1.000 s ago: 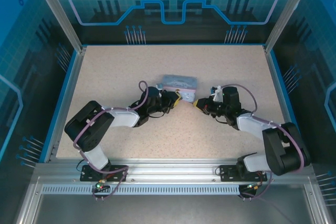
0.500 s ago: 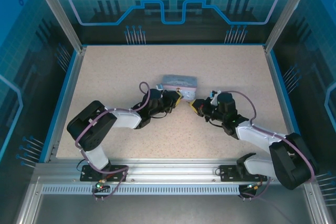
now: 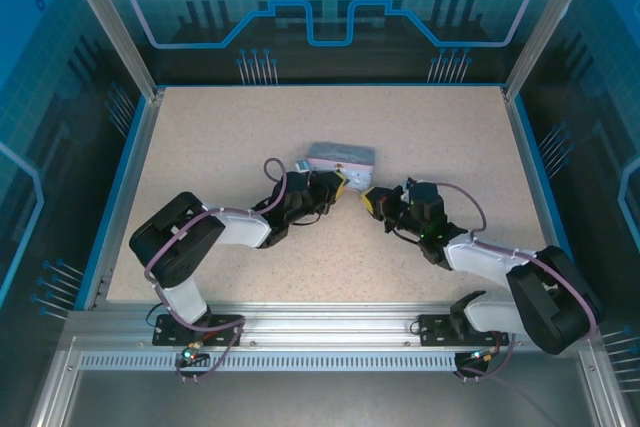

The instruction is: Unlock a padlock with a key

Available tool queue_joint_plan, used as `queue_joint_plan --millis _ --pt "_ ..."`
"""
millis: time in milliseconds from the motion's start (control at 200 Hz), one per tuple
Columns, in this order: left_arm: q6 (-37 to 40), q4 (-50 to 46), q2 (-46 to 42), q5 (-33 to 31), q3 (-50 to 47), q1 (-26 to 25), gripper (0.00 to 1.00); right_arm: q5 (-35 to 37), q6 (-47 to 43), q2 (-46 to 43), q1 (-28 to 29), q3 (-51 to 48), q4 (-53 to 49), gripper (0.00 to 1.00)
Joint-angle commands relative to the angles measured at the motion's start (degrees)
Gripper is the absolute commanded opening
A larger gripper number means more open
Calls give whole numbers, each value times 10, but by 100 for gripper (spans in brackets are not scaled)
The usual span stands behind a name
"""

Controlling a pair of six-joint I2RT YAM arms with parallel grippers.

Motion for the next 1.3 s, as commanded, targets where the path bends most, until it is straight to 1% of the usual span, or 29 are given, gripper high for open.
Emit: queue_joint_plan --millis 0,250,1296 --pt "-9 49 4 -14 -6 -5 0 16 17 17 14 13 31 0" --pt "-9 51 3 -15 -8 -7 0 17 16 37 25 32 42 0" --pt "-9 50 6 -14 -9 -7 0 10 12 71 25 51 56 0"
